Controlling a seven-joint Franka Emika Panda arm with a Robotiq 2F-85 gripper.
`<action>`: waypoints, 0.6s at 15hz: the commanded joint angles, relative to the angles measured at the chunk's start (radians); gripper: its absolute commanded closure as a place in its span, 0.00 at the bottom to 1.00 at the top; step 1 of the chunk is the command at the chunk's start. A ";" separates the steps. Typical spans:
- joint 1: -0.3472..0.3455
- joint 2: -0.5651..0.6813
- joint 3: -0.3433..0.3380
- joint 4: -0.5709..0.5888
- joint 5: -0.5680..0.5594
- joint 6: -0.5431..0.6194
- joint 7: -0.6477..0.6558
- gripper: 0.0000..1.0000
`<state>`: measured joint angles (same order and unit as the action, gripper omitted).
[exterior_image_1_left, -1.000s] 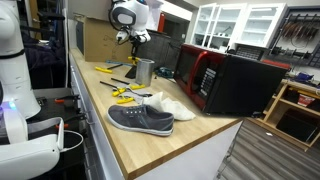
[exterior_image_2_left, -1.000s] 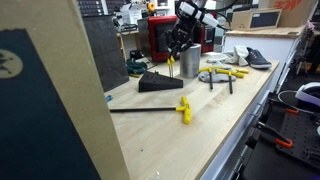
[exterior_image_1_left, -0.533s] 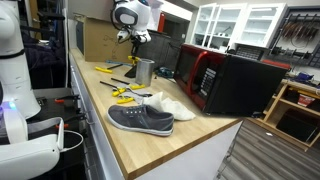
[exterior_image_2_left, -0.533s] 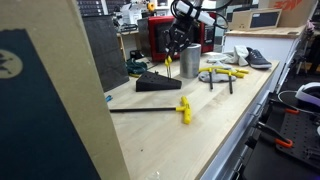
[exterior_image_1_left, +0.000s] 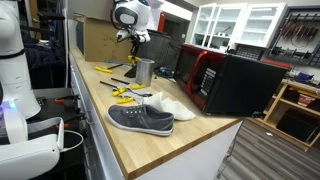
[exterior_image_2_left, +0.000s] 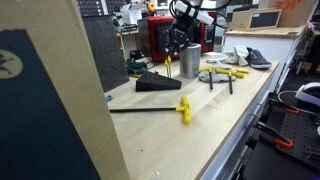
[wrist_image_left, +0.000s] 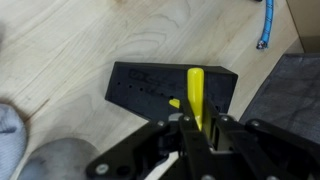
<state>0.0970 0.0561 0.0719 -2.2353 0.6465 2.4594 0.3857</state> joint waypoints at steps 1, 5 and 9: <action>-0.004 -0.001 0.004 0.018 -0.004 -0.024 0.049 0.96; -0.005 -0.004 0.002 0.012 -0.010 -0.028 0.063 0.96; -0.010 -0.018 -0.003 -0.001 -0.025 -0.044 0.102 0.96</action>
<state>0.0955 0.0562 0.0707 -2.2355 0.6381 2.4551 0.4401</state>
